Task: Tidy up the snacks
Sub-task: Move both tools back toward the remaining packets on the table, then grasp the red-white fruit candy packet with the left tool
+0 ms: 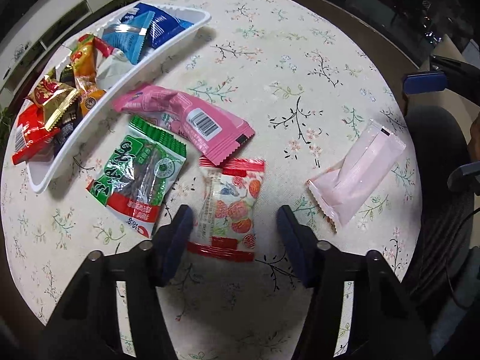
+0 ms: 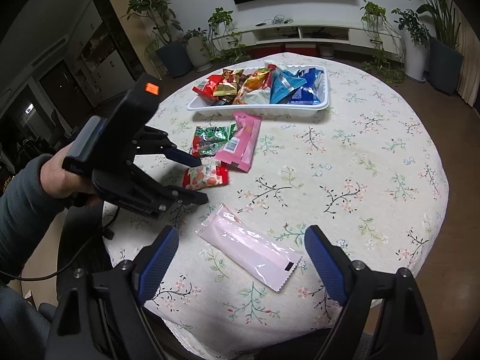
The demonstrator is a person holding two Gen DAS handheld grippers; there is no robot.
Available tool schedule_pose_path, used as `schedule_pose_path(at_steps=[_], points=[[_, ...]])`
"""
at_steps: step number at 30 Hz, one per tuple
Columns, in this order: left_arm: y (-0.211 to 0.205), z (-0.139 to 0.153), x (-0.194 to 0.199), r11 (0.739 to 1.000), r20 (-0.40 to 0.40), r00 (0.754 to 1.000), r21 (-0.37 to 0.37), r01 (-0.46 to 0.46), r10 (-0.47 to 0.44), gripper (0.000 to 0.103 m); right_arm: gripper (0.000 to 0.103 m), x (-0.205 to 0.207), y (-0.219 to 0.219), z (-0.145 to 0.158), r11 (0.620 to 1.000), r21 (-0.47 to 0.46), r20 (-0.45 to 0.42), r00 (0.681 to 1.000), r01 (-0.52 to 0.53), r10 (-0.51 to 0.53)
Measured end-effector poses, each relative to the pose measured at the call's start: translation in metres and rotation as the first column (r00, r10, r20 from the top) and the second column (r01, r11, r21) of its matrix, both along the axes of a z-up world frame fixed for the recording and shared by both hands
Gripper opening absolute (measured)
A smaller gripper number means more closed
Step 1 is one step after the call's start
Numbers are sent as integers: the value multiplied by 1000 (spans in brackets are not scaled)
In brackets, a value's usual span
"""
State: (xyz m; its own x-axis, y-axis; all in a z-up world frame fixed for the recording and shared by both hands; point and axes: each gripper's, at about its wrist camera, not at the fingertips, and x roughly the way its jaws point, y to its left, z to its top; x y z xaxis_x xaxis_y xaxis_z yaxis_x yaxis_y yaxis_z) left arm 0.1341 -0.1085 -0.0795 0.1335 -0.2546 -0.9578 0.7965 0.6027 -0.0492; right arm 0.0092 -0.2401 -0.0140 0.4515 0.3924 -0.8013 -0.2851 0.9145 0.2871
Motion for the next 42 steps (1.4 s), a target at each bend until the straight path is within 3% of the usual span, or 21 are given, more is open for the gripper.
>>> schedule_pose_path(at_steps=[7,14,18,23,29,35,42], points=[[0,-1,12,998,-56,997,-10,-61,61,54,88,1,0,0,1000,0,-6,1000,-2,2],[-1,0,11,996,-45,995,5,-92,93,53,88,3,3,-4,1000,-7,-19,1000,-22,22],[-5,-1,11,996,-41,995,9,-91,91,34,87,3,5,-5,999,-17,-25,999,-38,38],[-2,1,8,995,-37,995,-1,-95,95,32,86,4,13,-7,993,-58,-30,994,-103,102],[9,6,-10,994,-24,994,-25,-106,105,30,80,7,28,-17,954,-160,-64,967,-253,246],[35,12,-29,982,-38,985,-83,-170,167,30,72,20,41,-41,892,-240,-163,922,-384,353],[56,20,-48,964,-50,975,-145,-222,217,30,71,37,50,-60,832,-264,-242,868,-488,432]])
